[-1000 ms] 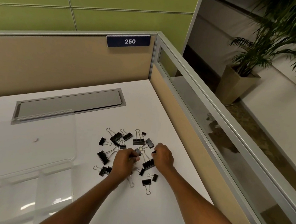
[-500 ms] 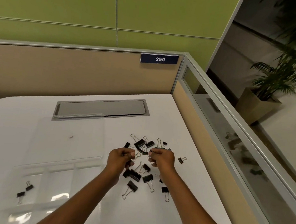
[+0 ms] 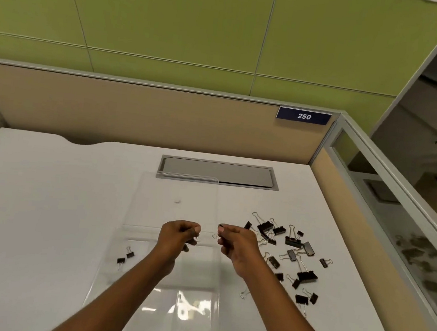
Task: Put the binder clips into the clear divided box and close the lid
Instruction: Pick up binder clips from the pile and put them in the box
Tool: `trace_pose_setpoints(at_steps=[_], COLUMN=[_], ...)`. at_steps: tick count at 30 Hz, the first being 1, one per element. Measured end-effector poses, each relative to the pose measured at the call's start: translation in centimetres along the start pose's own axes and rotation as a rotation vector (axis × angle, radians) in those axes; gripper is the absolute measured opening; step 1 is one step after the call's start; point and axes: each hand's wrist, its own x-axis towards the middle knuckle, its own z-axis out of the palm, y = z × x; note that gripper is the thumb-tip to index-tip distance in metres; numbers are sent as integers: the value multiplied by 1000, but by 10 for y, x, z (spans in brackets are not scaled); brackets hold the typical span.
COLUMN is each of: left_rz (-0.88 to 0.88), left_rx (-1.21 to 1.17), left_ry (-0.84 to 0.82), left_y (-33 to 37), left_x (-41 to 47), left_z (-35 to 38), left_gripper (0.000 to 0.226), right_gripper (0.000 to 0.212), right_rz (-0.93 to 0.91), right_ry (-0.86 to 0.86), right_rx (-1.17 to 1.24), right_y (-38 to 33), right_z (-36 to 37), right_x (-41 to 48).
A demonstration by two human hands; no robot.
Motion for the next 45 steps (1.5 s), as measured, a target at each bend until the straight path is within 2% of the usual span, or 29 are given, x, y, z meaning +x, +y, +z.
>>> trace_pose_setpoints(at_steps=[16,23,27,31,35,38,41,45], left_rz=[-50,-50,10,65,124,119,122,131], left_rx=[46,58,223,557,719,791,884,1000], left_ry=[91,87,110,212,207,196,149,160], left_y=[-19,-19,-32,-44,-55,-65,-71,-74], left_x=[-12,-5,9,14,19,24,27,27], left_z=[-135,-155,-165,-170,-173,-176,-179,-177], left_gripper=[8,9,8,5,36,35,45,21], right_gripper=[13,5,3,7,9,7,11,25], right_rz=[35,7,-48,-111,-193,-256,-278,-291], right_ry=[-79,-2,24,50,58,46,21,54], right_rx=[-150,-288,-422,-567,-788,-944,-1061,-1075], right_y=[61,77,85,94,102,108,115,119], right_z=[129,157,169,176,180,182,184,180], right_x=[-9,-6,-2,5,12,16,19,21])
